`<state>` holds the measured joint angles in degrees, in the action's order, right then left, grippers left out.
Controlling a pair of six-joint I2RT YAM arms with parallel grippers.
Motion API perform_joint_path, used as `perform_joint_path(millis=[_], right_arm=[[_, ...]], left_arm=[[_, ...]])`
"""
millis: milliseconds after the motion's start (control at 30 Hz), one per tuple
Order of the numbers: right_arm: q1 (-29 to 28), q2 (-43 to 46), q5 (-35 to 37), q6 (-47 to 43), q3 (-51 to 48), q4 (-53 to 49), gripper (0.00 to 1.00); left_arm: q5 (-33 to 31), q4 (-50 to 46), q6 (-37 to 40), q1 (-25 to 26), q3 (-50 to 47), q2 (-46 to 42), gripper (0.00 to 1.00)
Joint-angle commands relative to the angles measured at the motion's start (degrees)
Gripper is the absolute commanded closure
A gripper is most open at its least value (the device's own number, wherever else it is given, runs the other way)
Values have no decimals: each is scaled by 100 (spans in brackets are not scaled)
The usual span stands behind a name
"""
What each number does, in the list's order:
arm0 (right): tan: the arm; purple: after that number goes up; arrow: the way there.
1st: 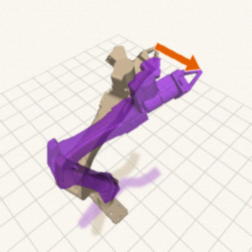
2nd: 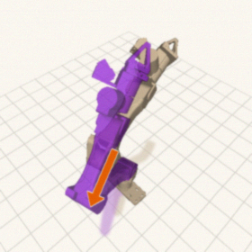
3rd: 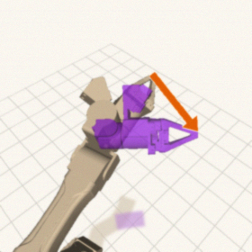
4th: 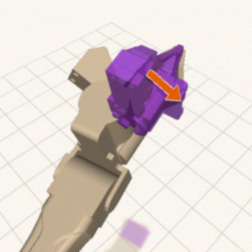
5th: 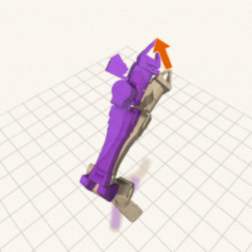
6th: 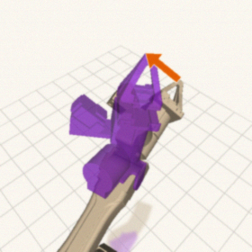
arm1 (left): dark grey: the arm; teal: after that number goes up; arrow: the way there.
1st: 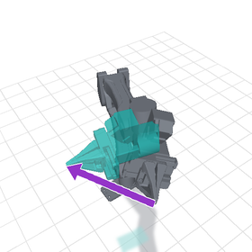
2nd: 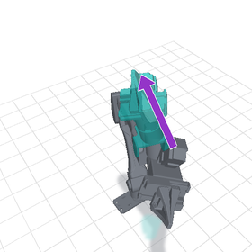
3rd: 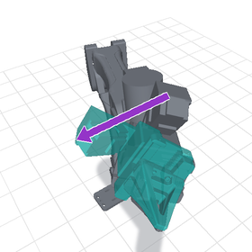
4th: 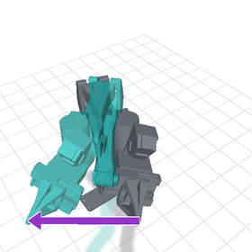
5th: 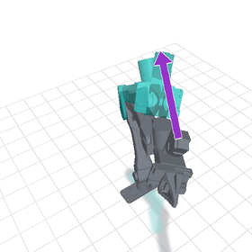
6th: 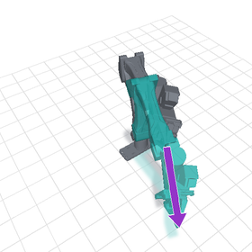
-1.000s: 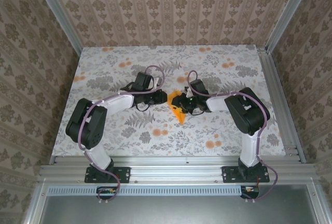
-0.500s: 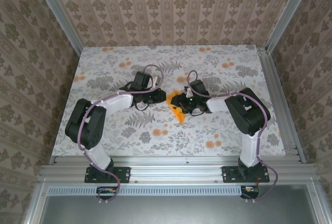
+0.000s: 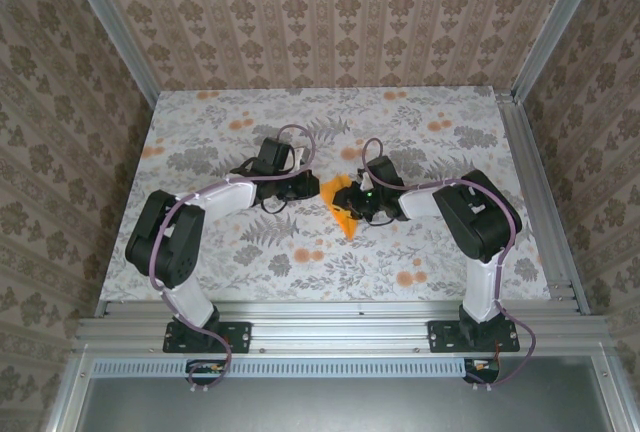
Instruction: Fold a paper plane with a square sheet of paper (pick it up from the middle)
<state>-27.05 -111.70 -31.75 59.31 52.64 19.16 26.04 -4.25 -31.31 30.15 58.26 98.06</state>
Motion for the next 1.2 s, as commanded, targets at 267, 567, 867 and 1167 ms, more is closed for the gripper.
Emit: perform_joint_path(millis=[267, 567, 867, 1167], right_arm=[[-73, -172, 287, -78, -306, -758, 69], [-90, -89, 309, -233, -289, -841, 69], [-108, -72, 345, -440, -274, -966, 69], [-125, -31, 379, -513, -248, -1063, 69]], left_arm=[[285, 139, -20, -22, 174, 111, 95], [374, 96, 8, 8, 454, 307, 95], [937, -259, 182, 26, 1316, 1075, 92], [1374, -637, 398, 139, 2038, 1822, 92]])
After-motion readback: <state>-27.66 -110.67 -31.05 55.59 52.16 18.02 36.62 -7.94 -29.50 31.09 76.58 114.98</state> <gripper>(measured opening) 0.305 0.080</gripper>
